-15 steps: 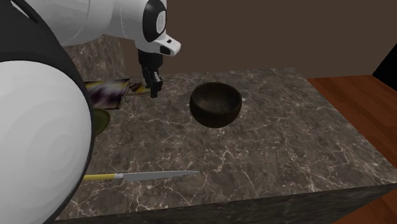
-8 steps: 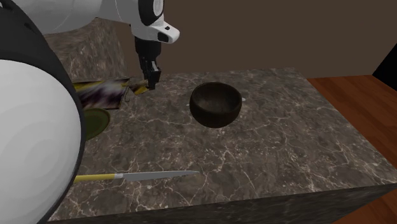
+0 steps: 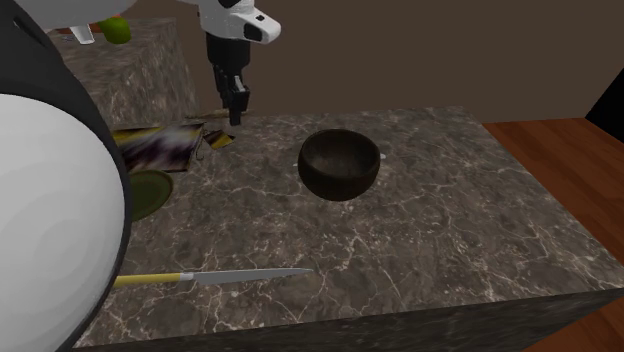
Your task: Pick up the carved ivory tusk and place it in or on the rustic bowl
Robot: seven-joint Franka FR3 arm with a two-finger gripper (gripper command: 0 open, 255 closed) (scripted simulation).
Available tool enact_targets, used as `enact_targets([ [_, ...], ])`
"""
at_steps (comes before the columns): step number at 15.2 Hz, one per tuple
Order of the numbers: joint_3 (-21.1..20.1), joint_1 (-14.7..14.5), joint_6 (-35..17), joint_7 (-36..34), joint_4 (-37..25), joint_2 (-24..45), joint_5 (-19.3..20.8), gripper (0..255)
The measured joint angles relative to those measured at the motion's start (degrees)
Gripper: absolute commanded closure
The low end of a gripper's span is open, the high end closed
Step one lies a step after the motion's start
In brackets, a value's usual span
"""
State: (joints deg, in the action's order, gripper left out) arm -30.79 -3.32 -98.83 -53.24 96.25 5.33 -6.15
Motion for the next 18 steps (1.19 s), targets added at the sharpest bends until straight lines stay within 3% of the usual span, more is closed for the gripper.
enact_targets([
  [7,-0.08,-0.12,5.37,-0.77,-5.73,0.35,0.25,255],
  [18,6.07,7.41,7.52,12.64,-5.19,-0.65,0.01,255],
])
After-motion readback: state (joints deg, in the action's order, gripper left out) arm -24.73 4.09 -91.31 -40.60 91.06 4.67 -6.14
